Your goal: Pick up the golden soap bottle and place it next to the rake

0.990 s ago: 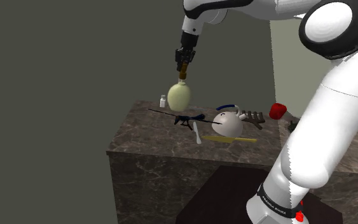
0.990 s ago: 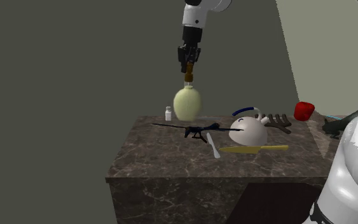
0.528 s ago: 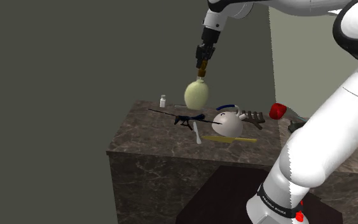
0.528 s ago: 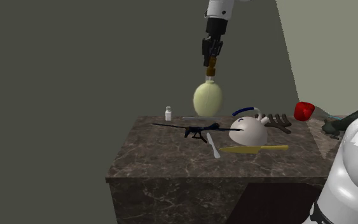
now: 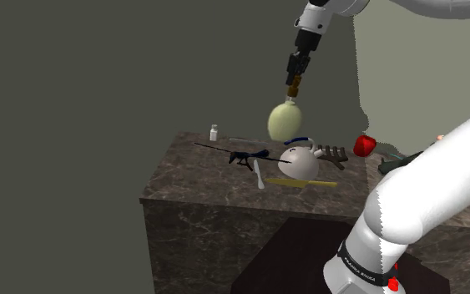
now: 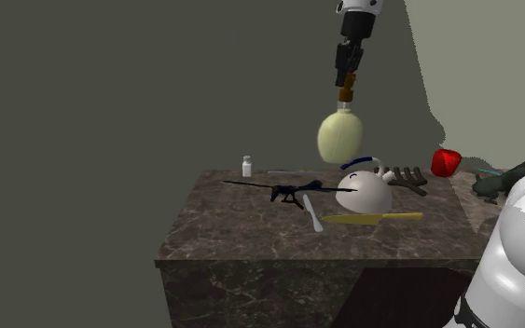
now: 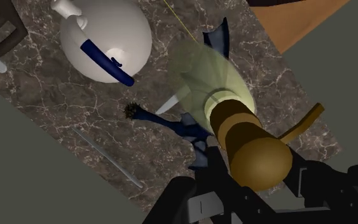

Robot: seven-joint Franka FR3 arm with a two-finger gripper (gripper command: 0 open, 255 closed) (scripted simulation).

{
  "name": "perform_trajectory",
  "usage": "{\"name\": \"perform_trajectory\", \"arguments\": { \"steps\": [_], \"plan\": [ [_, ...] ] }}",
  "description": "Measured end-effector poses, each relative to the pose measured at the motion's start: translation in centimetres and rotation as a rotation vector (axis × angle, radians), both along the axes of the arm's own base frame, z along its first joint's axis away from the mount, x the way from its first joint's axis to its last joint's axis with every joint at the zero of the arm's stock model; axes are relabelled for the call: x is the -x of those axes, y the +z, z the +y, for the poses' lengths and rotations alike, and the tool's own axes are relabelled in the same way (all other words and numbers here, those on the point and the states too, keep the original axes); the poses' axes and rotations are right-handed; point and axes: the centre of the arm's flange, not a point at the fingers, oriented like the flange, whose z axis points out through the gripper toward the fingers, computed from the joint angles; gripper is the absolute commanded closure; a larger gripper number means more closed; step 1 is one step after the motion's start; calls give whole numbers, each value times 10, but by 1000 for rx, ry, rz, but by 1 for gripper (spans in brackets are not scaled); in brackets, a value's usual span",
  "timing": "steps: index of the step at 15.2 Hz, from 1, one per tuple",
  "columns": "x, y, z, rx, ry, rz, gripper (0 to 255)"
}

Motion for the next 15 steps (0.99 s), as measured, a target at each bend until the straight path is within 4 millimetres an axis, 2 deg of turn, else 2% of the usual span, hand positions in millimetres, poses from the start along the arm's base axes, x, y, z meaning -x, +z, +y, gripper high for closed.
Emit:
{"name": "perform_trajectory", "arguments": {
  "steps": [7, 10, 12, 15],
  "plan": [
    [77, 27, -51, 0, 0, 0, 255],
    [108, 32, -68, -1, 1, 0, 255],
    [126, 43, -86, -1, 0, 0, 255],
    [162, 49, -105, -1, 0, 0, 255]
  ]
}}
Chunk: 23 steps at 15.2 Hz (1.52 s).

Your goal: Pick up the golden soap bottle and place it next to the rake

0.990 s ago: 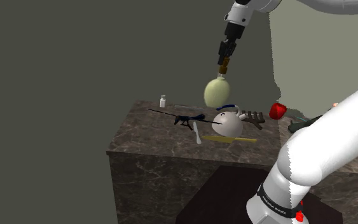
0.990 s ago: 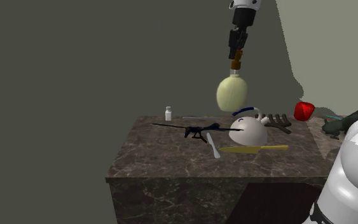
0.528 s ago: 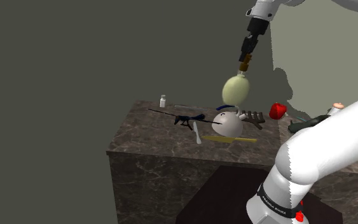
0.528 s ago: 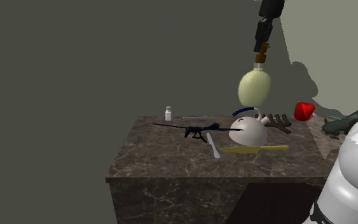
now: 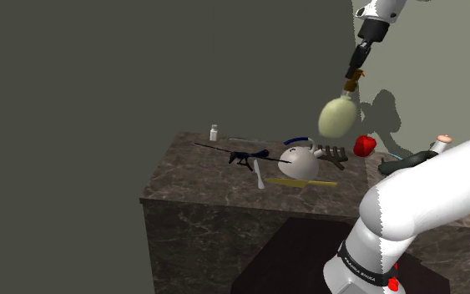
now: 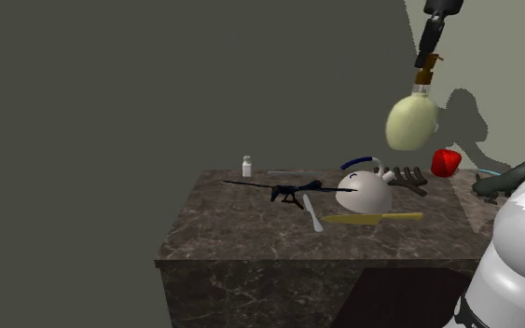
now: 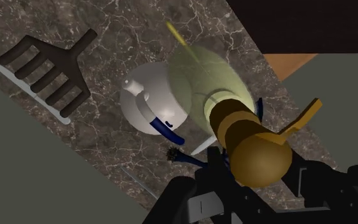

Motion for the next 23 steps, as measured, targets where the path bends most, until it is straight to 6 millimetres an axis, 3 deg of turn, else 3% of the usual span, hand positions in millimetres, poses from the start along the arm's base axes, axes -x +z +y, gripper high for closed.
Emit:
{"name": "perform_trajectory", "arguments": {
  "steps": [18, 23],
  "plan": [
    [188, 70, -131, -1, -1, 0, 255],
    [197, 51, -137, -1, 1, 0, 255]
  ]
}}
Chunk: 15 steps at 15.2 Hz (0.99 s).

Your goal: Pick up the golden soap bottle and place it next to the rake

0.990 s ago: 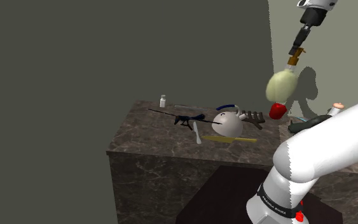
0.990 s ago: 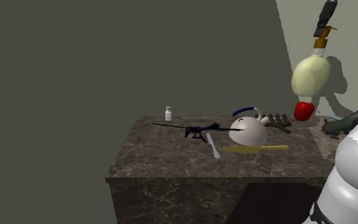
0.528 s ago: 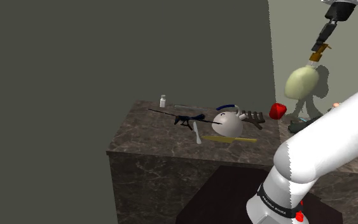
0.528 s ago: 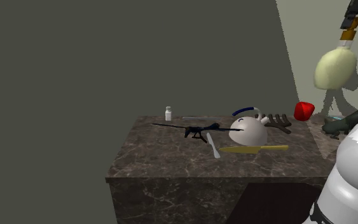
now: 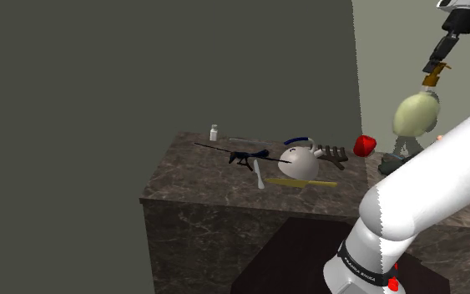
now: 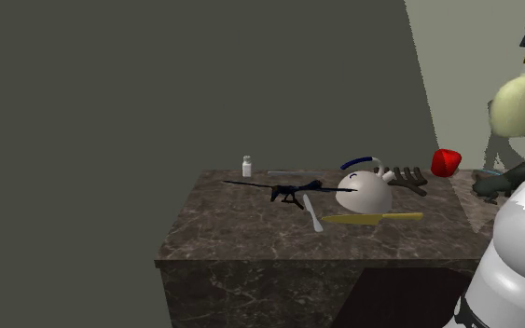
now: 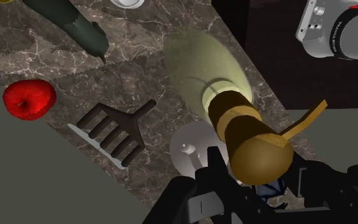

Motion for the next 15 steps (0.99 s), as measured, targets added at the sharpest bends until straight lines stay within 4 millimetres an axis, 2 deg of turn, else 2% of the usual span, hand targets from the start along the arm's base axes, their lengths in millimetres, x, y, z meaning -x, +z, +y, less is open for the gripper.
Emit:
{"name": "perform_trajectory", "arguments": {
  "steps": [15],
  "plan": [
    [-1, -79, 0, 0, 0, 0, 255]
  ]
}}
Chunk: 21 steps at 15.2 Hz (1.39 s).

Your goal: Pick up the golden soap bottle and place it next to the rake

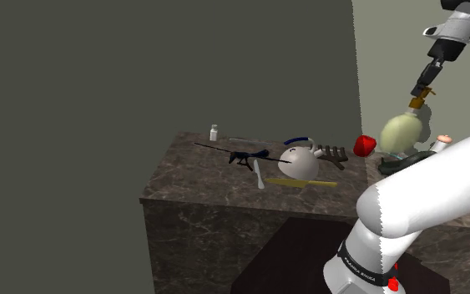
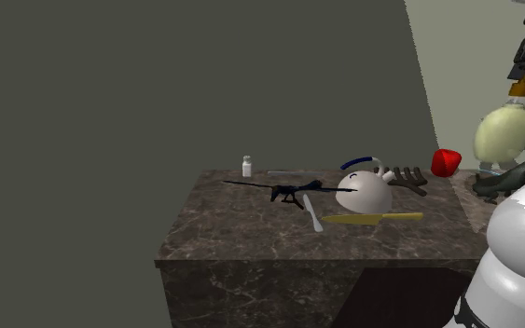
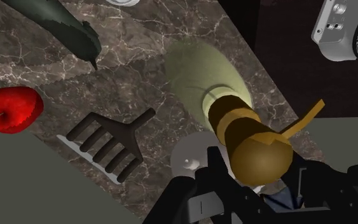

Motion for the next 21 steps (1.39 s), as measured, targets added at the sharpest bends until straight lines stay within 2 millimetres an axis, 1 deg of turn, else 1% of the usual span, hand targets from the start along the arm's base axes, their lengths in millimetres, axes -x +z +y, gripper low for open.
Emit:
{"name": "perform_trajectory", "arguments": {
  "steps": [21],
  "plan": [
    [-1, -111, 1, 0, 0, 0, 255]
  ]
}}
